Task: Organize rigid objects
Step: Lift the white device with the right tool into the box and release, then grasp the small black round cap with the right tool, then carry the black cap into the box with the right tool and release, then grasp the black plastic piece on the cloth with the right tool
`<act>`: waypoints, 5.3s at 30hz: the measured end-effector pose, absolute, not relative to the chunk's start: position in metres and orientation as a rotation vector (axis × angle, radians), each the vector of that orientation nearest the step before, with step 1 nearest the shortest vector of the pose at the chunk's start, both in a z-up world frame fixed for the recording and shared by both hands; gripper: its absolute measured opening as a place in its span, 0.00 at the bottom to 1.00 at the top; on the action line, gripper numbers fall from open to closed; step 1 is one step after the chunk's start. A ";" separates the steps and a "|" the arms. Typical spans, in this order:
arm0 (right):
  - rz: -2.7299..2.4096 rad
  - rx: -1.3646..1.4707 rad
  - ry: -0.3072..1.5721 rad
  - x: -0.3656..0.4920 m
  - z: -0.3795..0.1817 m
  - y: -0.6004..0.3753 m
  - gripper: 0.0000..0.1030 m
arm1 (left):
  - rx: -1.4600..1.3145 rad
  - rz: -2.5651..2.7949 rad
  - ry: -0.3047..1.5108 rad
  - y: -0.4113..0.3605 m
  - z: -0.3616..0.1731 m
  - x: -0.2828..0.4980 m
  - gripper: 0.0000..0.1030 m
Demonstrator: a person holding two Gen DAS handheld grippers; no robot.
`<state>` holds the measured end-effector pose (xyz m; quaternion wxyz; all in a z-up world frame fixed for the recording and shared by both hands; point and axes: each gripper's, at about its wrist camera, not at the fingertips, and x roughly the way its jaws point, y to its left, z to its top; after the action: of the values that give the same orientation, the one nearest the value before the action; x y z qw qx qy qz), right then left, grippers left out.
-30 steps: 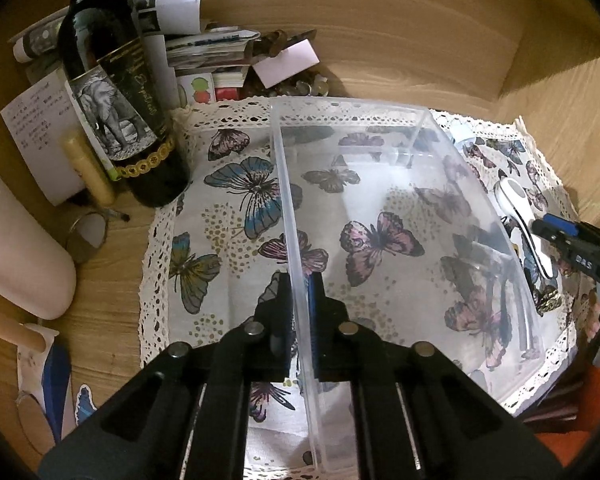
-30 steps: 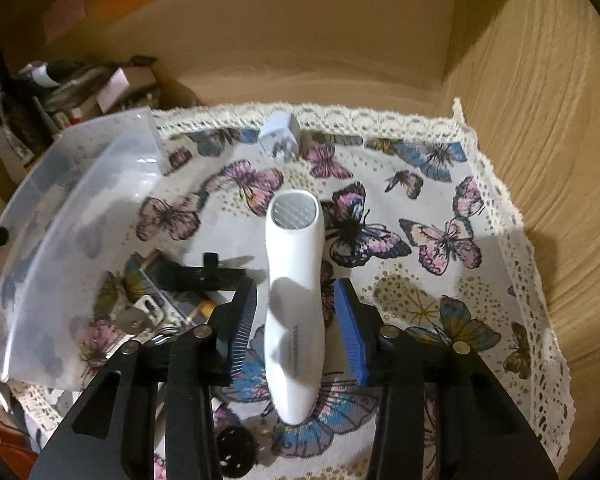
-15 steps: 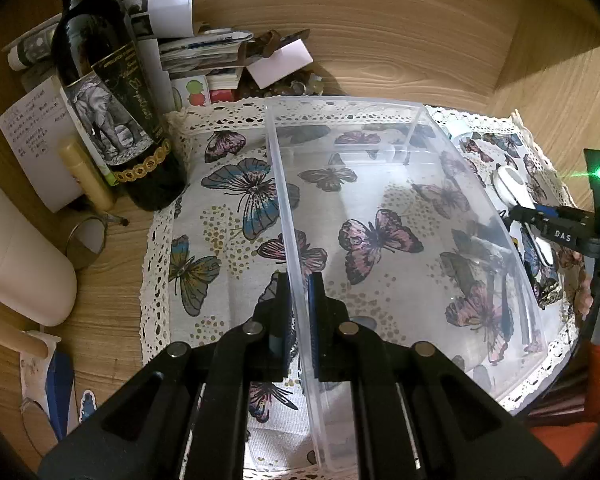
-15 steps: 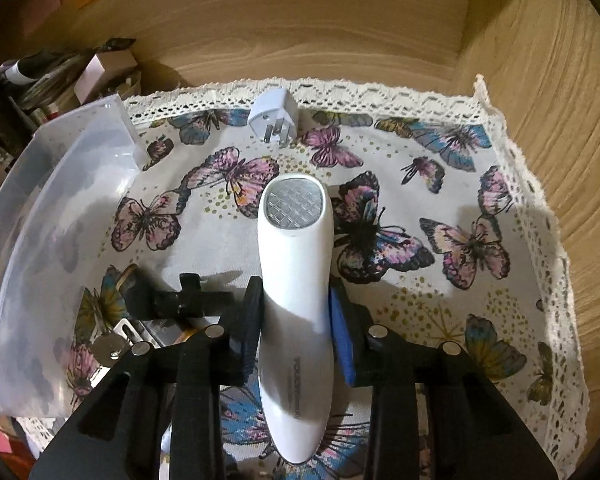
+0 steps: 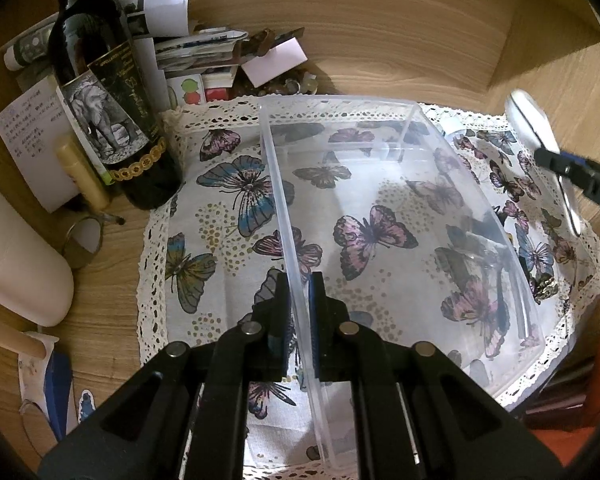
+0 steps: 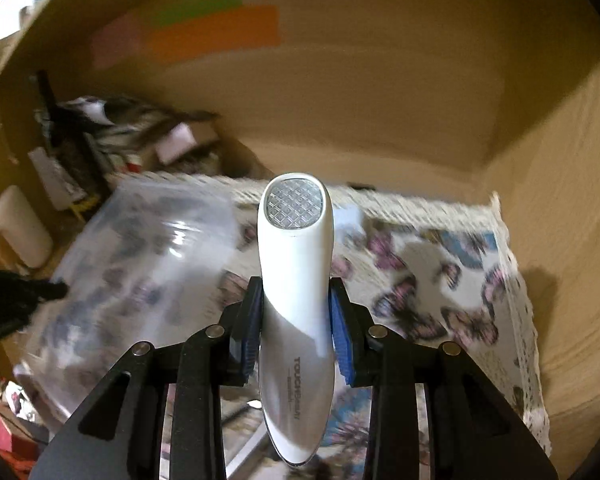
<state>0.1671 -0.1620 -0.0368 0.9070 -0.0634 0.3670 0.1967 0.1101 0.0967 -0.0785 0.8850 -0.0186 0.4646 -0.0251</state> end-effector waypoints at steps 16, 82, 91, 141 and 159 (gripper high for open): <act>0.611 -0.226 0.759 0.156 -0.041 -0.057 0.28 | -0.047 -0.079 0.943 0.098 -0.078 0.106 0.09; 0.270 -0.098 1.062 0.104 -0.122 -0.198 0.35 | -0.045 -0.084 0.939 0.096 -0.079 0.105 0.09; 0.275 -0.136 1.011 0.103 -0.111 -0.191 0.30 | -0.050 -0.085 0.941 0.096 -0.079 0.105 0.09; 0.634 -0.291 0.835 0.168 -0.054 -0.057 0.31 | -0.070 -0.078 0.950 0.097 -0.081 0.107 0.09; 0.353 -0.202 0.876 0.136 -0.073 -0.157 0.38 | -0.068 -0.080 0.946 0.096 -0.080 0.107 0.09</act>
<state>0.1355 -0.1571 -0.0728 0.8857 -0.0971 0.4211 0.1697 0.1069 0.0956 -0.0801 0.8888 -0.0328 0.4555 -0.0384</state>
